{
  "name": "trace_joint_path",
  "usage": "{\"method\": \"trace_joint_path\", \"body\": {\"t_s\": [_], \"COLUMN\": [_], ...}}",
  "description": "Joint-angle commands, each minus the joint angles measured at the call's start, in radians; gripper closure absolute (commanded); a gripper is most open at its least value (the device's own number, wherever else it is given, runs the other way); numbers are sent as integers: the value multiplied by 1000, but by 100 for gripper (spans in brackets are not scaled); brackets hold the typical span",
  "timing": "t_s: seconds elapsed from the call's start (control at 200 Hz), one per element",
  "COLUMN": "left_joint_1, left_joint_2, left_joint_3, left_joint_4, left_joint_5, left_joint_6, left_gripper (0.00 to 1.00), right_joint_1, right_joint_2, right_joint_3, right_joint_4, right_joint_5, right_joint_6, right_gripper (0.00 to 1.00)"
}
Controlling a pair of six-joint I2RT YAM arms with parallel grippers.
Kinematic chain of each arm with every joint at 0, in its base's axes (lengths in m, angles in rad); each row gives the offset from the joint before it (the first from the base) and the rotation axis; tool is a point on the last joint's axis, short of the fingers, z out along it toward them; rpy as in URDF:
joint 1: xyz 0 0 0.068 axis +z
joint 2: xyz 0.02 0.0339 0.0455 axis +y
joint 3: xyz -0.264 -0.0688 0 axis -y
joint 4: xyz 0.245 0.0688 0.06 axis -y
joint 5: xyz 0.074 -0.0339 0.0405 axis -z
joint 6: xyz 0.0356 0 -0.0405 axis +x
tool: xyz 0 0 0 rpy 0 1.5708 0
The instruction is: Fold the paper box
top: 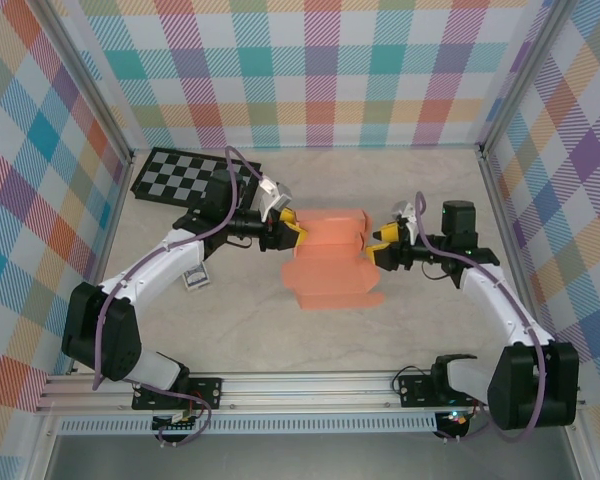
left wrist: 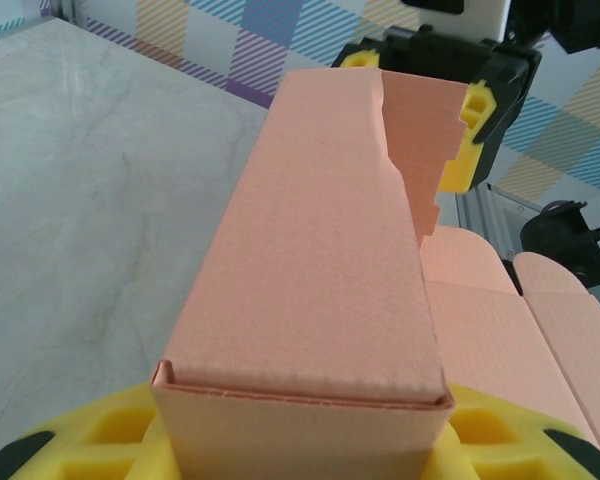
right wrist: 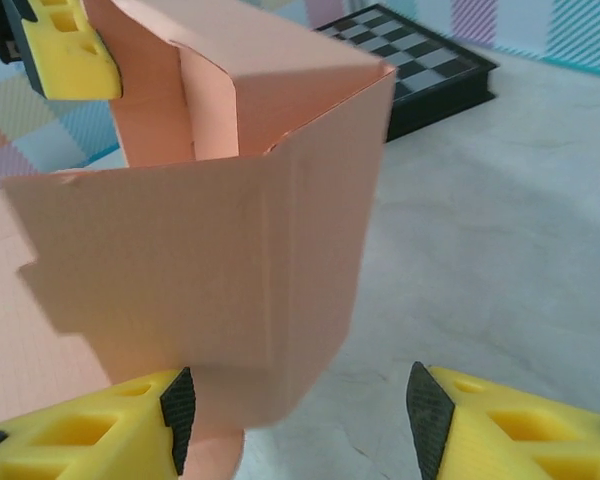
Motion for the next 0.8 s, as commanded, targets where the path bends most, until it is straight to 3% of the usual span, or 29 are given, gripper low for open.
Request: {"method": "trace_joint_path", "body": {"t_s": [0.0, 0.175, 0.42, 0.51, 0.605, 0.675, 0.795], "left_joint_1": [7, 5, 5, 6, 5, 6, 2], "left_joint_2": [-21, -16, -16, -12, -8, -3, 2], "left_joint_3": [-8, -7, -11, -13, -25, -36, -57], "left_joint_4": [24, 27, 29, 33, 58, 76, 112], "left_joint_5": [44, 48, 27, 3, -20, -28, -32], "left_joint_6": [-14, -17, -19, -35, -61, -76, -102], "left_gripper": [80, 80, 80, 80, 80, 80, 80], "right_joint_1": [34, 97, 140, 175, 223, 267, 319], "right_joint_2": [25, 102, 141, 144, 144, 146, 179], "right_joint_3": [58, 137, 164, 155, 118, 94, 74], "right_joint_4": [70, 8, 61, 100, 206, 269, 352], "right_joint_5": [-48, -52, 49, 139, 282, 454, 609], "right_joint_6": [22, -31, 2, 41, 132, 198, 278], "right_gripper": [40, 43, 47, 46, 47, 47, 48]}}
